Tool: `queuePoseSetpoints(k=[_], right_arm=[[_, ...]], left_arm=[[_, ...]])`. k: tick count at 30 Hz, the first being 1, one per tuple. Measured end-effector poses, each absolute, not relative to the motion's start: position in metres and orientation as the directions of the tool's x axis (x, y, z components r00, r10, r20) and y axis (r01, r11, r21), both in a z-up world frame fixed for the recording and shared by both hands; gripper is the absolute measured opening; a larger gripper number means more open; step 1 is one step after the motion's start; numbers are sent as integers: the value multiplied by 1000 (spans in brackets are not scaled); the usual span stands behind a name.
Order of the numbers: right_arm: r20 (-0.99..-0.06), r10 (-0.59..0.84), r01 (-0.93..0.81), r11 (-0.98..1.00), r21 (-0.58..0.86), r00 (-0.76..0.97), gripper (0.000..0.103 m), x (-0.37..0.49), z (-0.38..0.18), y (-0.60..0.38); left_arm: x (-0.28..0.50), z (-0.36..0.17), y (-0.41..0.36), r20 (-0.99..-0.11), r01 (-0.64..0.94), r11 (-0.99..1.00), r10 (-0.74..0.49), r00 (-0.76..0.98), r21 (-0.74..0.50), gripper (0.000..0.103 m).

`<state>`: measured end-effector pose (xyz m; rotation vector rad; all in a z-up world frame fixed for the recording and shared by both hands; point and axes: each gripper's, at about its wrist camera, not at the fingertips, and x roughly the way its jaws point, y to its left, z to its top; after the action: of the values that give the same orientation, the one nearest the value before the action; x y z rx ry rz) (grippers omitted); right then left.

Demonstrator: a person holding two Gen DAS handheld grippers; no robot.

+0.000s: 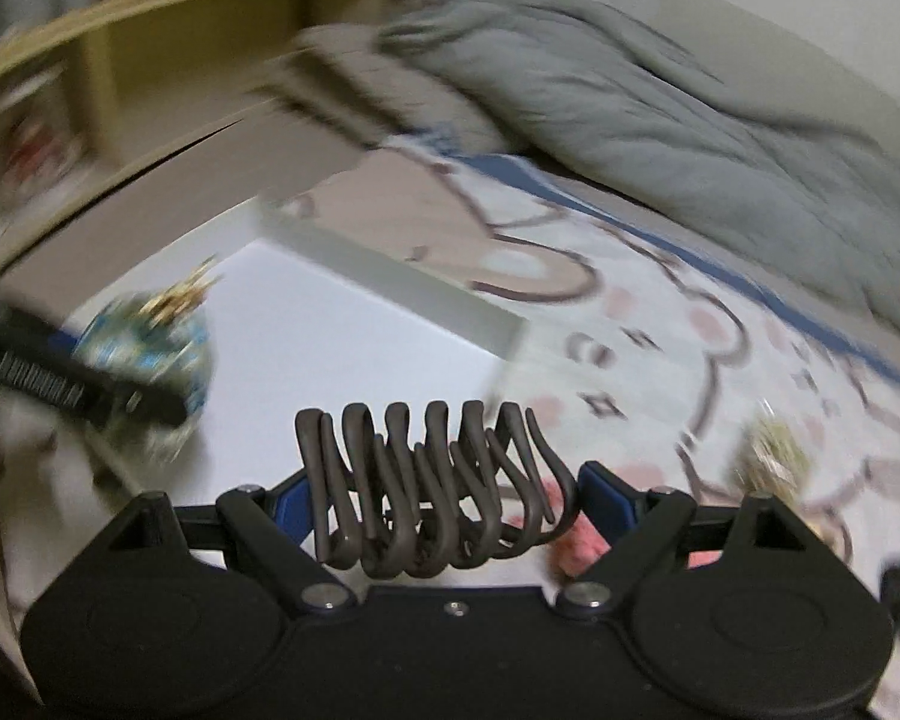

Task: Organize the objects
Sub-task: 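Carry the pouch and claw clip into the white box and lower them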

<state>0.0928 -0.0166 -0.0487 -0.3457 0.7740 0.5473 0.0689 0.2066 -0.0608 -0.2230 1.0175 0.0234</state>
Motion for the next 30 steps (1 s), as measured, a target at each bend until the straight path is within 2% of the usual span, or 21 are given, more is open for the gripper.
queuePoseSetpoints(k=[10, 15, 19, 23, 25, 28, 30], right_arm=[[-761, 479, -870, 440, -225, 438, 89, 86, -72, 23], [-810, 472, -931, 273, -241, 348, 89, 90, -84, 31], [-829, 482, -955, 219, -200, 284, 89, 94, -86, 28], [-832, 491, -963, 199, -181, 258, 89, 95, -89, 27], [-836, 486, -964, 197, -177, 253, 90, 95, -92, 28], [-850, 461, -960, 225, -168, 257, 94, 97, -95, 29], [-851, 461, -960, 232, -159, 252, 95, 96, -93, 27]], left_arm=[[81, -77, 216, -865, -60, 982, -127, 486, -178, 70], [91, -97, 218, -890, -71, 961, -217, 402, -267, 70], [99, -108, 215, -897, -79, 949, -259, 359, -305, 70], [105, -113, 213, -876, -103, 912, -342, 340, -396, 70], [106, -116, 208, -882, -92, 913, -352, 312, -397, 73], [106, -119, 206, -899, -108, 924, -323, 295, -367, 85], [105, -118, 207, -905, -110, 931, -302, 301, -347, 85]])
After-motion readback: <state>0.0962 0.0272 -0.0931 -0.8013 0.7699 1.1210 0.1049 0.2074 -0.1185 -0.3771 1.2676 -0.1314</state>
